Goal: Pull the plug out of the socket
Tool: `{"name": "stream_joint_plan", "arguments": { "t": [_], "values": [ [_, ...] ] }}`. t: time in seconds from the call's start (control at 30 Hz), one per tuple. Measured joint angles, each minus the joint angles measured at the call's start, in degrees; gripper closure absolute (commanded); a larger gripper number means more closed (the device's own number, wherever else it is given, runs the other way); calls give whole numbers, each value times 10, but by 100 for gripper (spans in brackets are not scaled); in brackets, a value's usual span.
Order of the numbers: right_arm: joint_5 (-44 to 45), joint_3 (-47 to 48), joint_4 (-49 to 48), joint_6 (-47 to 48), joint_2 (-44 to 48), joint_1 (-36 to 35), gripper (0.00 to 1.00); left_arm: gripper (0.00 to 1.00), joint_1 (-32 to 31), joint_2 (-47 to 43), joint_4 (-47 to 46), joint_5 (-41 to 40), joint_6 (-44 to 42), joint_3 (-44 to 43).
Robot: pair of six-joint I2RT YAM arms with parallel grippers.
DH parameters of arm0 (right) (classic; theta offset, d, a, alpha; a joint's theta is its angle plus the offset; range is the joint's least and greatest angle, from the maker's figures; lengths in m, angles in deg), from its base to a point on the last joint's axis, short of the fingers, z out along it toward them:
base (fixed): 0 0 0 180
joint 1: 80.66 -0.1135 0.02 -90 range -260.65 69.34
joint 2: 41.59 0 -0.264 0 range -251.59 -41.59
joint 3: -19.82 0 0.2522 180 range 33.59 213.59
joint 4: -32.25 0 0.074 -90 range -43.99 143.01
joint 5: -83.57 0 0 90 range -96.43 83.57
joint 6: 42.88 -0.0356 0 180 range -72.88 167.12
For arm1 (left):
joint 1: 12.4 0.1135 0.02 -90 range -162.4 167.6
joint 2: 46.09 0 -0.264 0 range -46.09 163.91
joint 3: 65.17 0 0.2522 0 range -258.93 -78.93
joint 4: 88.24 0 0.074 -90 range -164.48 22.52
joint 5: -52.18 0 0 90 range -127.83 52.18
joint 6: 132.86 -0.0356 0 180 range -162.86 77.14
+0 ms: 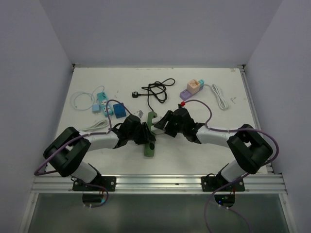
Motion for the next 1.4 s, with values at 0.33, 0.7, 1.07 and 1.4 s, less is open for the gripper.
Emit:
{"name": "stream_joint_plan", "arguments": {
  "t": [0.33,0.7,1.07,1.4],
  "values": [
    [-33,-53,-65,-15,19,2,100,100,11,-19,-41,40,19,42],
    [-29,-33,-14,-4,37,5,100,100,13,-19,-33,48,19,32],
    [14,18,72,7,37,2,100,100,-1,-11,16,15,30,-10],
    [-50,-47,-32,-9,38,29,100,100,-3,-13,13,16,33,-2]
  ]
}}
